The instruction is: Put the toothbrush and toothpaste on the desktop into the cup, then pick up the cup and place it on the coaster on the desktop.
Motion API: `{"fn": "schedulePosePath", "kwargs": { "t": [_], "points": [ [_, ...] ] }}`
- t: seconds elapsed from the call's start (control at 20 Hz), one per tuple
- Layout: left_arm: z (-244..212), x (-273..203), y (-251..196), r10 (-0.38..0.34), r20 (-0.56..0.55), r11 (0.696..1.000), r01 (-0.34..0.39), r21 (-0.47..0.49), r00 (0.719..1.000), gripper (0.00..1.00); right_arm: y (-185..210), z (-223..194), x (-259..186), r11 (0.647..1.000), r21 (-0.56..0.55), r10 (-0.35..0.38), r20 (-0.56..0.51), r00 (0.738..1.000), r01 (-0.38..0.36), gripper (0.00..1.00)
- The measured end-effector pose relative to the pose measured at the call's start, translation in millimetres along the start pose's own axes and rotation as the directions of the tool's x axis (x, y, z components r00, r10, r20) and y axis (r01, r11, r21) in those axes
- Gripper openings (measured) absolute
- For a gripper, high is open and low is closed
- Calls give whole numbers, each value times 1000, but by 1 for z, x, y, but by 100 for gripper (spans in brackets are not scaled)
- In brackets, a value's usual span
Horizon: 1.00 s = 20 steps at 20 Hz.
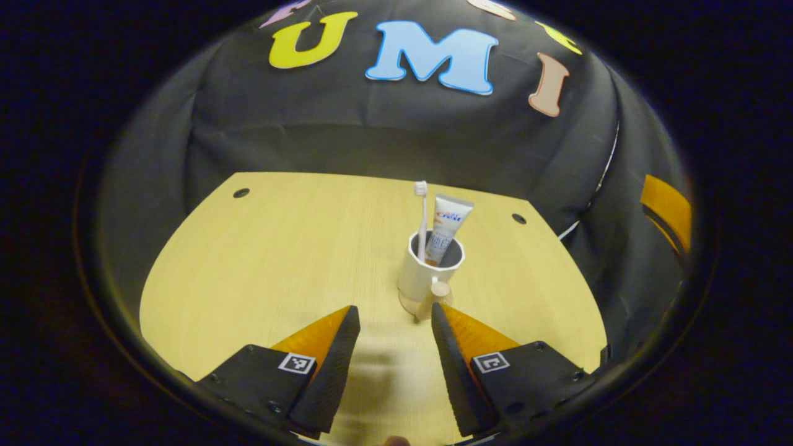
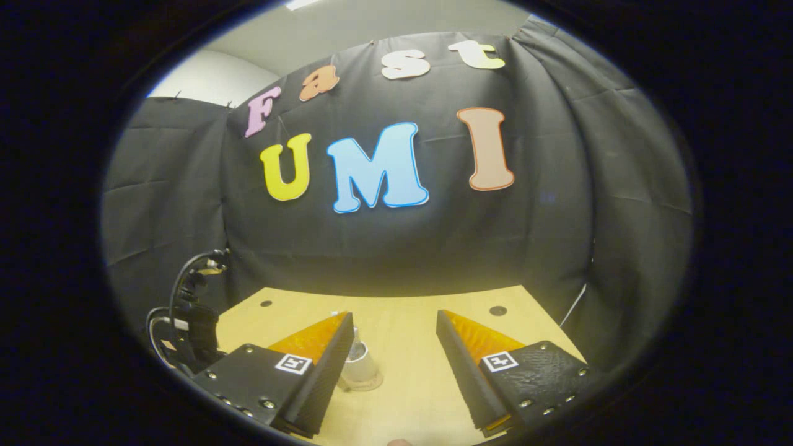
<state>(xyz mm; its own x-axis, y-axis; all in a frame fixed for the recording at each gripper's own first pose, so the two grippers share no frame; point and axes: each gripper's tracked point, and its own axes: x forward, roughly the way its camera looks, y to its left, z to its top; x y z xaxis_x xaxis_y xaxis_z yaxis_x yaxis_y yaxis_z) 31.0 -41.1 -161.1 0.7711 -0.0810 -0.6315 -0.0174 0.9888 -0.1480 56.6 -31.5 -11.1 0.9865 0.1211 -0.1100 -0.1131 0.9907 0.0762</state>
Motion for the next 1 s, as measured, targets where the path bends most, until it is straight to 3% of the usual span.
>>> {"fn": "schedulePosePath", "kwargs": {
  "t": [0.4,1.0],
  "points": [
    [64,-46,17,-8,243,1000,7,4,970,77,41,16,-9,996,-65,57,24,998,-55,84],
    [134,-100,17,-117,505,987,42,158,855,77,58,27,-22,993,-92,-58,98,993,67,84]
  ]
}}
